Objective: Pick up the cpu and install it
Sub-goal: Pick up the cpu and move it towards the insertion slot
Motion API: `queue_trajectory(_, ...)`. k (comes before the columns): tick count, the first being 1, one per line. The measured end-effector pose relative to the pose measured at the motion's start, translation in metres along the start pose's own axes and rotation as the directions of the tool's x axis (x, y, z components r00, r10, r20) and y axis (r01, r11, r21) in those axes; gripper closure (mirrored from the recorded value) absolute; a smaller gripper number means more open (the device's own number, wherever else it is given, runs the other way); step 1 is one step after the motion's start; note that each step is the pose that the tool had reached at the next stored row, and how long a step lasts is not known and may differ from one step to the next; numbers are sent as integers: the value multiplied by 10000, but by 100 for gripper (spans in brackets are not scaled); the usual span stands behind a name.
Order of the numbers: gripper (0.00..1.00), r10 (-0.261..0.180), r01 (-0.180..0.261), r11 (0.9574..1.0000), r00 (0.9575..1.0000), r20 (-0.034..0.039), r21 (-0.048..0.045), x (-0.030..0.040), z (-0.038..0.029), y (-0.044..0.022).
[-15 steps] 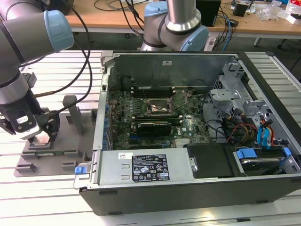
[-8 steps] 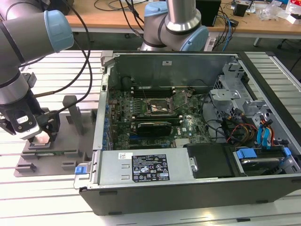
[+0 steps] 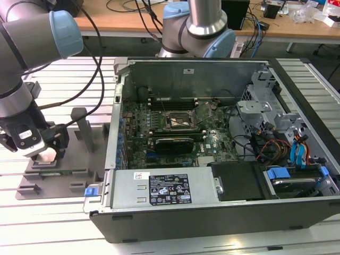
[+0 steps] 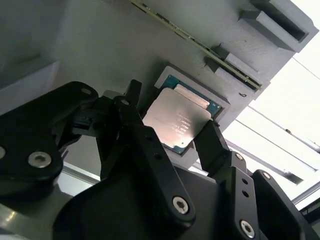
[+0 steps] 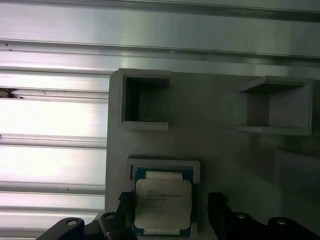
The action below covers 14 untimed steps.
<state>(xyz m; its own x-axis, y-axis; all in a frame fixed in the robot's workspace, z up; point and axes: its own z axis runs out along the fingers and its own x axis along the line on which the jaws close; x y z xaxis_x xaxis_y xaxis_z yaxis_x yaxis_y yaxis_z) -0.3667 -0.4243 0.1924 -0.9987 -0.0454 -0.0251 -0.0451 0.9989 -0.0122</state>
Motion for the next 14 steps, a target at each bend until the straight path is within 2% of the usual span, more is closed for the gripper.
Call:
queue_trajectory(1,30,0,0,10000,10000,1,0,-1,-28,0)
queue_trajectory(2,30,0,0,10000,10000,3,-5,-1,-30,0)
queue_trajectory(3,30,1,-1,10000,10000,4,-47,-1,-30,0)
queue_trajectory(4,30,5,-5,9999,10000,8,-157,-1,-30,0)
queue_trajectory(5,30,8,-8,9998,10000,10,-207,0,-30,1)
queue_trajectory(11,30,7,-7,9998,10000,10,-206,23,0,1)
queue_trajectory(14,30,5,-5,9998,10000,9,-174,40,15,1)
